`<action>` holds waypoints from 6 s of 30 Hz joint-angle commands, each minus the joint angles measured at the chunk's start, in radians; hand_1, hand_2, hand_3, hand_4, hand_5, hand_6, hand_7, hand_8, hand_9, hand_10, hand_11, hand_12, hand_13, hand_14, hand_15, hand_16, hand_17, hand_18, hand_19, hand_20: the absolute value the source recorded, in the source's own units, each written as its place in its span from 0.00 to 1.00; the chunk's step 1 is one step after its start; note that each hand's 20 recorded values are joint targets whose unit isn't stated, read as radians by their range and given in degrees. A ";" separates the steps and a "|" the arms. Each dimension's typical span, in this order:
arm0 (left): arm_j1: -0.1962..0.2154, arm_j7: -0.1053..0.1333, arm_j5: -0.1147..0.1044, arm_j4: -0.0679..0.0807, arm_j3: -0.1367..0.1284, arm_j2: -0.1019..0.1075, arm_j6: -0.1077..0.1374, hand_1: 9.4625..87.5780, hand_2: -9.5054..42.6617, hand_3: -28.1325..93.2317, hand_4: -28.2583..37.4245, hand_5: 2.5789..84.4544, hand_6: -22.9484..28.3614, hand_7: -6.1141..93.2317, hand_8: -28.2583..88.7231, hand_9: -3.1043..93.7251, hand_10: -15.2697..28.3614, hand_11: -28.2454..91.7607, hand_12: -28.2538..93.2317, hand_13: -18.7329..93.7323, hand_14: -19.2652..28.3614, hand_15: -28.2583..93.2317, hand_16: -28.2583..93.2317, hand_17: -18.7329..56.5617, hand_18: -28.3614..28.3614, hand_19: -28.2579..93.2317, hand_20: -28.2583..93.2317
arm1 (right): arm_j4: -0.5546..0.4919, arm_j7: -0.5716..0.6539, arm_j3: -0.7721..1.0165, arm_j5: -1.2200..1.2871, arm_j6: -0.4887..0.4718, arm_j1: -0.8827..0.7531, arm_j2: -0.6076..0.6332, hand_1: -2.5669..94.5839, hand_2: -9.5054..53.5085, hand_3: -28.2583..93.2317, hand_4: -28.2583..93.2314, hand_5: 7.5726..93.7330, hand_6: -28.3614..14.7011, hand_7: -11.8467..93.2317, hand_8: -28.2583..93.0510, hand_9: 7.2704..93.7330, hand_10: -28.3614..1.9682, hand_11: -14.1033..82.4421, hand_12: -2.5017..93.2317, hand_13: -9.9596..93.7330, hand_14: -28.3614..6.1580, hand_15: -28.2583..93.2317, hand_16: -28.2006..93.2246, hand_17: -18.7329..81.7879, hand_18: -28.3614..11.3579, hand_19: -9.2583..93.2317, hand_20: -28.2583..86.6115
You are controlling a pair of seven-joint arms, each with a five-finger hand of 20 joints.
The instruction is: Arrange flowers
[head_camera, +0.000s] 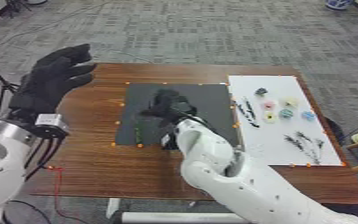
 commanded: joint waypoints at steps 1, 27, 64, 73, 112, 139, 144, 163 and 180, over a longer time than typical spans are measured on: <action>0.104 0.018 0.011 -0.022 -0.037 -0.049 0.035 0.23 0.07 0.79 0.07 0.31 0.50 0.29 0.15 0.23 0.58 0.47 0.40 0.27 0.68 0.66 0.19 0.12 0.85 0.57 0.33 | -0.115 0.118 0.447 -0.087 0.062 -0.363 0.426 0.25 0.00 0.89 0.00 0.62 0.60 0.55 0.13 0.66 0.46 0.76 0.53 0.64 0.41 0.90 0.57 0.45 0.14 0.90 0.69; 0.166 0.018 0.017 -0.038 -0.065 -0.077 0.037 0.24 0.07 0.79 0.07 0.31 0.50 0.30 0.15 0.23 0.58 0.47 0.40 0.27 0.68 0.66 0.19 0.12 0.84 0.57 0.33 | -0.188 0.263 0.977 -0.062 -0.105 -0.942 0.516 0.29 0.00 0.80 0.00 0.56 0.56 0.60 0.10 0.59 0.44 0.77 0.54 0.61 0.37 0.90 0.56 0.42 0.13 0.87 0.72; 0.179 0.020 0.011 -0.047 -0.079 -0.086 0.052 0.23 0.11 0.79 0.07 0.31 0.50 0.29 0.15 0.23 0.59 0.48 0.40 0.27 0.69 0.66 0.19 0.12 0.85 0.57 0.33 | -0.184 0.273 0.896 -0.037 -0.195 -0.892 0.490 0.47 0.00 0.90 0.04 0.70 0.64 0.61 0.37 0.75 0.54 0.71 0.64 0.70 0.44 0.90 0.58 0.48 0.13 0.91 0.70; 0.194 0.018 0.012 -0.057 -0.101 -0.083 0.060 0.23 0.11 0.80 0.07 0.31 0.50 0.29 0.15 0.23 0.59 0.47 0.40 0.27 0.69 0.66 0.19 0.12 0.85 0.57 0.33 | -0.251 0.199 0.831 -0.109 0.105 -0.820 0.540 0.42 0.01 0.93 0.13 0.77 0.69 0.65 0.44 0.83 0.57 0.81 0.57 0.78 0.46 0.94 0.61 0.53 0.10 0.97 0.72; 0.090 -0.006 0.012 -0.014 -0.018 -0.040 0.039 0.23 0.10 0.80 0.07 0.31 0.50 0.29 0.15 0.23 0.59 0.47 0.40 0.27 0.69 0.66 0.19 0.12 0.85 0.57 0.33 | 0.175 0.074 -0.138 -0.081 -0.071 0.025 -0.007 0.35 0.11 0.95 0.14 0.89 0.74 0.61 0.45 0.94 0.65 0.83 0.55 0.87 0.53 0.96 0.59 0.63 0.11 1.00 0.77; 0.322 0.004 0.005 -0.041 -0.184 -0.154 0.089 0.20 0.06 0.79 0.04 0.28 0.49 0.28 0.16 0.21 0.57 0.45 0.40 0.24 0.66 0.61 0.20 0.11 0.84 0.56 0.33 | -0.147 -0.191 0.180 0.129 0.037 -0.223 0.236 0.22 0.17 0.90 0.07 0.53 0.53 0.28 0.18 0.67 0.44 0.72 0.50 0.67 0.40 0.91 0.60 0.44 0.12 0.91 0.72; 0.350 0.016 -0.003 -0.036 -0.199 -0.162 0.104 0.20 0.05 0.79 0.03 0.28 0.49 0.28 0.16 0.21 0.57 0.45 0.41 0.24 0.66 0.60 0.20 0.11 0.84 0.56 0.33 | -0.164 -0.175 0.186 0.012 0.009 -0.261 0.289 0.31 0.16 0.97 0.08 0.51 0.56 0.31 0.16 0.61 0.46 0.67 0.59 0.63 0.38 0.90 0.59 0.42 0.15 0.86 0.73; 0.384 0.043 -0.015 -0.061 -0.240 -0.175 0.106 0.20 0.05 0.80 0.03 0.29 0.50 0.29 0.16 0.21 0.58 0.45 0.41 0.25 0.66 0.61 0.21 0.11 0.83 0.56 0.34 | -0.209 -0.526 0.192 0.073 -0.145 -0.325 0.483 0.34 0.15 1.00 0.09 0.55 0.62 0.35 0.14 0.58 0.50 0.62 0.69 0.58 0.36 0.91 0.58 0.40 0.15 0.84 0.73; 0.365 0.033 -0.019 -0.052 -0.211 -0.169 0.111 0.20 0.05 0.80 0.03 0.29 0.50 0.29 0.15 0.22 0.58 0.45 0.41 0.25 0.67 0.62 0.21 0.11 0.84 0.56 0.34 | -0.091 -0.848 0.201 0.084 -0.364 -0.245 0.356 0.35 0.20 1.00 0.09 0.54 0.67 0.36 0.13 0.60 0.52 0.62 0.72 0.58 0.39 0.90 0.60 0.40 0.19 0.83 0.73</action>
